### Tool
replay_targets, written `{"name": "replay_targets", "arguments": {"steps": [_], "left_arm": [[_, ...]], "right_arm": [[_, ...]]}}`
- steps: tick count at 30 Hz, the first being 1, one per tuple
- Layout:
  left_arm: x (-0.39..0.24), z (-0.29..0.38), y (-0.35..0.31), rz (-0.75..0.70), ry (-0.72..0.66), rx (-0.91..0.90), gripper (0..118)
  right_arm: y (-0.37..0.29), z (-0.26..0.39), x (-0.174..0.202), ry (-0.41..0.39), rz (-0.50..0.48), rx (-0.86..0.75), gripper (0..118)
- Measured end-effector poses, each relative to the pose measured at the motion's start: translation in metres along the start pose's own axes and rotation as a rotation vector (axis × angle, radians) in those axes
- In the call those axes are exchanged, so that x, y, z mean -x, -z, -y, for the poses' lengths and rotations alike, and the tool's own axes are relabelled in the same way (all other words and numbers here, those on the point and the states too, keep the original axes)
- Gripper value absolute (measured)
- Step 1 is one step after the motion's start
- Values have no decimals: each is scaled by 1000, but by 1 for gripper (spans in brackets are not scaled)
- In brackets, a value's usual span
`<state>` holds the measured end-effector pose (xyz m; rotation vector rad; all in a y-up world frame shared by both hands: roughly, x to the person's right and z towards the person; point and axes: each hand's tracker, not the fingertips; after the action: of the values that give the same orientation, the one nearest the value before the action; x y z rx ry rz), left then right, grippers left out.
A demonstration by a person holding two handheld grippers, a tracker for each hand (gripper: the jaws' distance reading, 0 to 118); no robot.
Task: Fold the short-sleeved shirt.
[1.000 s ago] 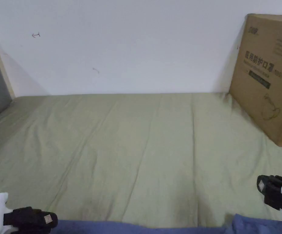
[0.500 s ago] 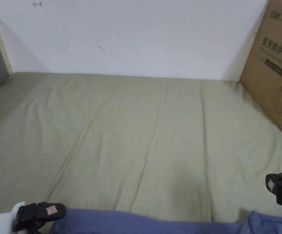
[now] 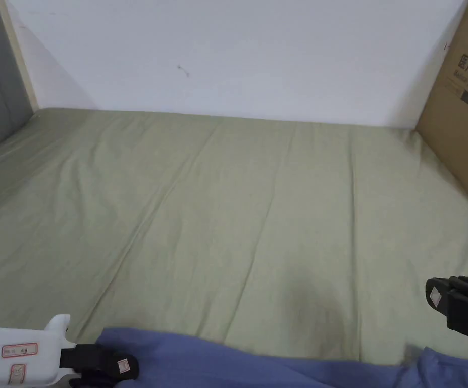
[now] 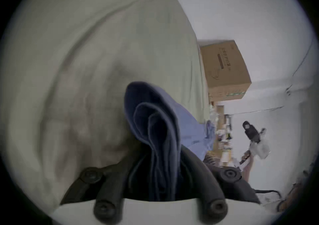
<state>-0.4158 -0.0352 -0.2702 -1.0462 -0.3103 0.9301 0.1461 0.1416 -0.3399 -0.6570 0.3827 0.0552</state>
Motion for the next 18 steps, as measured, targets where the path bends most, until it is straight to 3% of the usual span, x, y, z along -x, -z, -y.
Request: {"name": "replay_targets", "arguments": {"steps": [2,4,7,9,13,16,18], "left_arm": [[-26,8,-8,-145,102,-40,8],[-53,10,-24,-419,199,-107,8],[-87,24,-24,-749,466,-147,8],[-98,26,-21,-728,440,-149,9],[-145,40,13,-422,364,-110,9],[-172,45,64,-320,351,-3,9],[-192,56,101,-283,344,24,21]], "right_arm": [[-2,4,-8,25,-8,-1,0],[-3,9,-13,47,-14,0,0],[-8,17,-18,50,-10,2,0],[-11,20,-22,57,-23,4,0],[-23,27,-28,70,-19,-7,0],[-32,31,-32,79,-15,-18,0],[-38,34,-36,86,-14,-21,0]]}}
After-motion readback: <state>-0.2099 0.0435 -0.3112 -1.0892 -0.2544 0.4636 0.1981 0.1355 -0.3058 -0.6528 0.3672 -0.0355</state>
